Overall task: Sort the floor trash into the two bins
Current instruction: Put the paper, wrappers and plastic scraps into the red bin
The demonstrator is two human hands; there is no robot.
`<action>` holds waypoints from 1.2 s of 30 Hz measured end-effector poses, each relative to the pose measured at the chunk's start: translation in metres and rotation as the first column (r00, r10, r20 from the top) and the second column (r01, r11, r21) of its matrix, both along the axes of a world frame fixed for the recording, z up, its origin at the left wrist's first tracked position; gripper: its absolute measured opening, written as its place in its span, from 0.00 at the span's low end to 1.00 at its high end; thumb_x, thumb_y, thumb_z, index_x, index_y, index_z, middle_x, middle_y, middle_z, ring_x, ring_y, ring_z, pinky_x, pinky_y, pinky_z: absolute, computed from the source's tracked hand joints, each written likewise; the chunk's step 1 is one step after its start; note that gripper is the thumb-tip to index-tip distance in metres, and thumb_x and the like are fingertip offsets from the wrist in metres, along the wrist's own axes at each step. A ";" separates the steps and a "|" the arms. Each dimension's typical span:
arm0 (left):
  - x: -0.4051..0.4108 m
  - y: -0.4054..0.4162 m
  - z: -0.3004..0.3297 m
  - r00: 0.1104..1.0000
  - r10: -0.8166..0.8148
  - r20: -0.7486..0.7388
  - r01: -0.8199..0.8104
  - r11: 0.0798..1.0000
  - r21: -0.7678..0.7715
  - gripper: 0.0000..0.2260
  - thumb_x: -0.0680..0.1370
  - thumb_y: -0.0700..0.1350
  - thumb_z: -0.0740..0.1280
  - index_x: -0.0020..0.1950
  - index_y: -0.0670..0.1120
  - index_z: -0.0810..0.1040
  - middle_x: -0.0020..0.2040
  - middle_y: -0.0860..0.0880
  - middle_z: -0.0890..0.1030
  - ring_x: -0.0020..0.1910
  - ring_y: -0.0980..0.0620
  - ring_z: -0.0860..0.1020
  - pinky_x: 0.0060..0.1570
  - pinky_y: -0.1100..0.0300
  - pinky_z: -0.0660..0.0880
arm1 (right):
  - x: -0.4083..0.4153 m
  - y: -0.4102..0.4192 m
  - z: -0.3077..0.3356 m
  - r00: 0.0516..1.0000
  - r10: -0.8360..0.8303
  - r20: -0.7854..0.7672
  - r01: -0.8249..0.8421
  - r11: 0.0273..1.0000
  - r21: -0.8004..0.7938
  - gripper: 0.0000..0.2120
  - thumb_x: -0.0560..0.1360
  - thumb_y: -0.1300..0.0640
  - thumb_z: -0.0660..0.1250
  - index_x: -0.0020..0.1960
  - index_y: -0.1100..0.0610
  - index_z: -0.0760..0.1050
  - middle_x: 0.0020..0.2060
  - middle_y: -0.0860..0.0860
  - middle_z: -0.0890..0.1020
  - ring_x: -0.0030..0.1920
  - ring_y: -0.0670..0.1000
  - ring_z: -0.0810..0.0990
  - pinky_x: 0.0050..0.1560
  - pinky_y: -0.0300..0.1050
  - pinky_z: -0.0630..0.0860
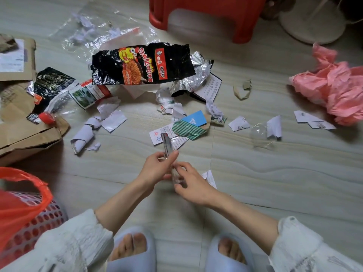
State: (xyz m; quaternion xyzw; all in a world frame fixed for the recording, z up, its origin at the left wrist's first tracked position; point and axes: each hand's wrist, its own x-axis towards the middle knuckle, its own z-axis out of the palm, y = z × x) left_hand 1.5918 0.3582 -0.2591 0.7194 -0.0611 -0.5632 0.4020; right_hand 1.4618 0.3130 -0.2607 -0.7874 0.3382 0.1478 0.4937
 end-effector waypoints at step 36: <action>0.058 0.079 -0.037 0.238 -0.564 0.791 0.407 0.797 0.446 0.09 0.70 0.36 0.69 0.50 0.38 0.77 0.53 0.39 0.74 0.51 0.37 0.73 0.43 0.48 0.72 | -0.050 -0.023 -0.010 0.786 -0.239 -0.570 0.121 0.964 -0.238 0.23 0.73 0.53 0.66 0.61 0.63 0.62 0.60 0.61 0.67 0.60 0.64 0.69 0.56 0.50 0.69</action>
